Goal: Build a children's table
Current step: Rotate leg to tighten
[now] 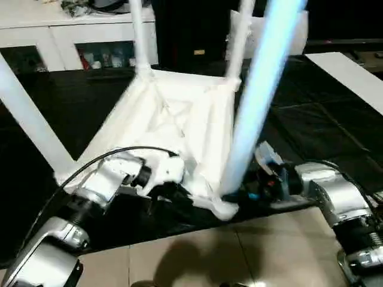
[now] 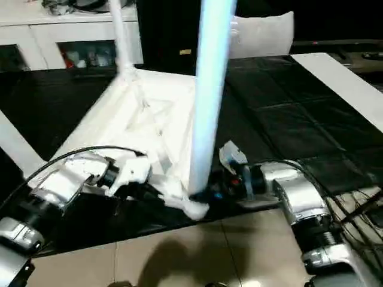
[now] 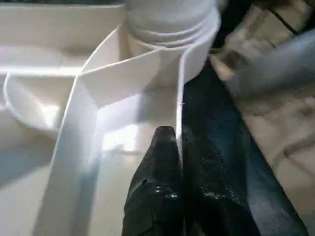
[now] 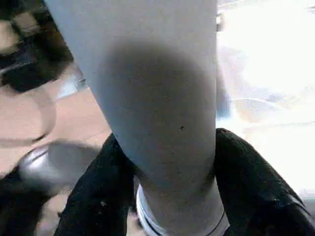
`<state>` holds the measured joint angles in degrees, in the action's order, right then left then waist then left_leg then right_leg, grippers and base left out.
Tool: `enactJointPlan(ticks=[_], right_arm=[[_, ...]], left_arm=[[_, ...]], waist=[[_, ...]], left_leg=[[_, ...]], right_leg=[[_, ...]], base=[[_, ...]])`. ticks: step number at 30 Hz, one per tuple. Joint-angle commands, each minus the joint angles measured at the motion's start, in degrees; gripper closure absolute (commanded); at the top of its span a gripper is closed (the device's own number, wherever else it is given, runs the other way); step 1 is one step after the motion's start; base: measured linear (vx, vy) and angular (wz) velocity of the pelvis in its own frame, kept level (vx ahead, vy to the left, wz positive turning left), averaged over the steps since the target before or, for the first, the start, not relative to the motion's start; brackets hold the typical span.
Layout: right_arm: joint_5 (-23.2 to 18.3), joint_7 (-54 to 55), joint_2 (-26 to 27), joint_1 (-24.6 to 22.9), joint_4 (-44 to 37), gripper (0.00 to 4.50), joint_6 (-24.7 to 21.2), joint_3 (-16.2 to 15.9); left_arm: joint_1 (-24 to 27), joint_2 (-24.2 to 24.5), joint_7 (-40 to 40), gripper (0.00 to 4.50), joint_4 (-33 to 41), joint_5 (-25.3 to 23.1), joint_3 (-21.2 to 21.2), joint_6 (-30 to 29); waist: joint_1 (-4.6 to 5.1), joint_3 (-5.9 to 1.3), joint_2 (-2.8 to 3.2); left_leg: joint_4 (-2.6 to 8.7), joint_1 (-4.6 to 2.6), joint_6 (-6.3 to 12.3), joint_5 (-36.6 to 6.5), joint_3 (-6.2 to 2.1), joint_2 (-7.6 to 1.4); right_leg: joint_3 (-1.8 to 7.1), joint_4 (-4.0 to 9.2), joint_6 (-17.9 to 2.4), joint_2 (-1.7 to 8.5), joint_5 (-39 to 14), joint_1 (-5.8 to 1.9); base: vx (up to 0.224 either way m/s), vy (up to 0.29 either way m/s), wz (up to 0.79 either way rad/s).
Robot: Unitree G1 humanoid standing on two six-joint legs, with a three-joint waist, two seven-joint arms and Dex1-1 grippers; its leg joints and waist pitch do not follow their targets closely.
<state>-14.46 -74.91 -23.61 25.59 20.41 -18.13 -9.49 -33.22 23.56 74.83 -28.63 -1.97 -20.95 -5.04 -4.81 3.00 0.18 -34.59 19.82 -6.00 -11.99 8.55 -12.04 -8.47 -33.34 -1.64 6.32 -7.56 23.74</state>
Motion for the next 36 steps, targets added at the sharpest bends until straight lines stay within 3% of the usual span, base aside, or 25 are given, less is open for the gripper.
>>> enactJointPlan(ticks=[1, 2, 4, 5, 6, 7, 8, 10, 11, 13, 14, 17, 19, 21, 23, 24, 25, 28, 33, 36], right_arm=[[1.97, 9.08, 3.59, 0.08, 0.57, 2.45, -1.69, -0.64], [2.59, 11.96, 4.99, 0.52, 1.54, 2.46, -2.03, -0.36], [3.66, 16.18, 6.98, 1.36, 3.26, 2.5, -2.2, -0.05], [5.31, 24.2, 10.63, 3.37, 6.77, 2.51, -2.84, 0.86], [5.84, 27.6, 12.07, 4.24, 8.01, 2.51, -3.43, 1.33], [5.89, 28.4, 12.43, 4.47, 8.32, 2.51, -3.59, 1.5], [6.02, 34.66, 15.3, 6.27, 10.71, 2.51, -4.69, 3.09], [6.07, 38.92, 17.6, 7.48, 12.41, 2.51, -4.55, 4.6], [6.58, 41.19, 19.2, 8.23, 13.69, 2.51, -2.93, 4.99], [6.72, 41.68, 19.57, 8.39, 13.98, 2.51, -2.51, 5.05], [6.79, 42.69, 20.43, 8.76, 14.76, 2.18, -1.72, 5.48], [6.41, 40.96, 20.67, 8.4, 14.6, 1.84, 0.37, 5.71], [5.65, 39.72, 19.83, 7.72, 13.31, 1.49, 0.63, 6.4], [4.97, 38.08, 18.57, 7.08, 12.04, 1.39, 1.09, 6.94], [3.76, 35.0, 16.91, 6.26, 10.3, 1.34, 1.37, 7.39], [3.07, 32.78, 15.7, 5.7, 9.2, 1.06, 1.54, 7.43], [2.77, 31.72, 15.13, 5.44, 8.71, 0.96, 1.67, 7.43], [2.03, 25.3, 11.14, 4.32, 7.11, 0.78, 2.76, 7.15], [0.45, 15.64, 5.31, 3.29, 4.98, 0.24, 2.65, 6.39], [1.29, 8.98, 1.02, 2.85, 4.42, 0.16, 3.49, 3.94]], left_arm=[[0.75, -3.34, -4.56, 4.5, 4.47, 2.41, 0.93, -4.91], [1.15, -3.88, -5.86, 4.5, 5.33, 2.45, 1.29, -6.12], [1.43, -4.9, -8.18, 4.5, 6.19, 2.35, 1.94, -7.81], [1.07, -7.28, -13.9, 4.5, 6.28, 1.71, 3.66, -10.31], [0.69, -8.41, -16.69, 4.5, 6.14, 1.24, 4.56, -11.5], [0.58, -8.67, -17.31, 4.5, 6.05, 1.17, 4.76, -11.75], [-0.35, -10.94, -22.34, 4.5, 5.61, 0.59, 6.53, -14.06], [-1.0, -12.76, -26.55, 4.5, 5.88, 0.0, 7.71, -16.26], [-1.83, -14.73, -30.66, 4.5, 5.6, -0.17, 8.85, -17.56], [-2.02, -15.2, -31.63, 4.5, 5.52, -0.2, 9.11, -17.84], [-2.29, -16.11, -33.24, 4.5, 5.84, -0.29, 9.37, -18.65], [-2.72, -16.28, -34.47, 4.5, 5.98, -2.35, 8.02, -17.78], [-2.47, -15.2, -33.61, 4.5, 5.96, -3.0, 7.35, -16.96], [-2.2, -14.16, -32.55, 4.5, 5.74, -3.39, 6.83, -15.66], [-1.95, -13.12, -31.06, 4.5, 5.29, -3.44, 6.4, -14.39], [-1.78, -12.35, -29.78, 4.5, 4.95, -3.44, 5.85, -12.86], [-1.7, -11.98, -29.17, 4.5, 4.8, -3.44, 5.56, -12.12], [-1.49, -9.98, -25.47, 4.5, 3.66, -3.33, 4.43, -9.42], [-1.81, -7.0, -19.0, 4.5, 1.27, -3.03, 2.57, -2.91], [-1.74, -4.25, -11.59, 4.5, 0.31, -3.02, -0.38, 3.46]], waist=[[0.32, -3.96, -0.38], [0.74, -3.94, -0.41], [2.59, -3.75, -0.56], [2.89, -3.81, -0.91], [3.74, -3.6, -0.6], [4.38, -3.56, -0.41], [4.64, -3.63, -0.63], [5.35, -3.63, -0.35], [5.54, -3.68, -0.38], [5.9, -3.69, 0.16], [6.05, -3.9, -0.04], [5.87, -4.13, -0.07], [5.4, -4.38, -0.25], [5.2, -4.42, -0.47], [4.59, -4.43, -0.77], [4.2, -4.46, -0.5], [3.77, -4.56, -0.75], [2.77, -4.83, -0.49], [1.73, -4.59, -0.43], [1.19, -4.39, -0.38]], left_leg=[[4.27, 0.89, 1.22, -9.19, 0.56, -0.78], [4.22, 1.03, 1.11, -9.63, 0.5, -0.56], [3.93, 1.11, 1.25, -11.69, 0.48, -0.08], [3.76, 0.98, 1.37, -12.13, 0.48, 0.05], [3.6, 1.14, 1.28, -12.94, 0.37, 0.2], [3.15, 0.57, 1.22, -14.69, 0.31, 0.48], [2.91, 0.43, 1.45, -15.0, 0.36, 0.63], [2.64, 0.29, 1.9, -16.17, 0.17, 0.75], [2.69, 0.22, 2.11, -16.37, 0.21, 0.61], [3.09, 0.04, 2.57, -17.65, -0.2, 0.0], [3.54, 0.45, 3.08, -17.47, -0.4, -0.39], [4.04, 0.82, 3.48, -15.52, -0.47, -0.76], [4.06, 1.18, 4.38, -10.82, -0.22, -0.81], [3.94, 1.14, 5.28, -8.96, 0.05, -0.72], [3.75, 1.05, 6.36, -8.06, 0.37, -0.47], [3.65, 1.08, 6.81, -7.16, 0.49, -0.38], [3.52, 1.2, 7.13, -5.97, 0.61, -0.33], [3.26, 1.47, 8.23, -2.63, 0.62, -0.38], [3.48, 0.94, 7.19, -4.51, 0.68, -0.67], [3.7, 0.63, 6.54, -6.83, 0.7, -0.86]], right_leg=[[2.63, 4.33, -5.83, 2.56, -27.06, -4.24], [2.42, 4.59, -4.95, 2.44, -28.23, -4.32], [1.87, 5.45, -3.46, 2.21, -31.23, -4.12], [1.7, 5.74, -2.78, 2.23, -32.54, -4.04], [1.22, 6.03, -2.09, 2.13, -34.5, -3.88], [0.49, 6.95, -0.68, 2.07, -37.31, -3.47], [0.27, 7.23, -0.01, 2.02, -37.81, -3.37], [-0.43, 7.78, 0.92, 1.92, -38.27, -3.17], [-0.42, 7.79, 0.81, 1.98, -37.78, -3.16], [-0.89, 7.95, 0.18, 2.11, -35.75, -3.54], [-0.5, 7.42, -0.68, 2.28, -32.52, -4.01], [0.51, 6.32, -3.64, 2.59, -27.37, -4.3], [1.48, 5.09, -6.49, 2.67, -21.38, -4.51], [1.98, 4.59, -8.14, 2.61, -18.97, -4.39], [2.47, 4.37, -8.53, 2.54, -18.77, -4.3], [2.67, 4.29, -8.75, 2.54, -18.71, -4.34], [2.82, 4.02, -8.9, 2.46, -18.02, -4.34], [3.01, 3.23, -9.78, 2.4, -13.97, -4.48], [3.01, 3.62, -9.38, 2.15, -16.63, -4.28], [3.08, 3.94, -8.82, 2.15, -18.86, -4.01]], base=[[0.0, 0.0, 0.0], [0.0, 0.0, 0.0], [0.0, 0.0, 0.0], [0.0, 0.0, 0.0], [0.0, 0.0, 0.0], [0.0, 0.0, 0.0], [0.0, 0.0, 0.0], [0.0, 0.0, 0.0], [0.0, 0.0, 0.0], [0.0, 0.0, 0.0], [0.0, 0.0, 0.0], [0.0, 0.0, 0.0], [0.0, 0.0, 0.0], [0.0, 0.0, 0.0], [0.0, 0.0, 0.0], [0.0, 0.0, 0.0], [0.0, 0.0, 0.0], [0.0, 0.0, 0.0], [0.0, 0.0, 0.0], [0.0, 0.0, 0.0]])
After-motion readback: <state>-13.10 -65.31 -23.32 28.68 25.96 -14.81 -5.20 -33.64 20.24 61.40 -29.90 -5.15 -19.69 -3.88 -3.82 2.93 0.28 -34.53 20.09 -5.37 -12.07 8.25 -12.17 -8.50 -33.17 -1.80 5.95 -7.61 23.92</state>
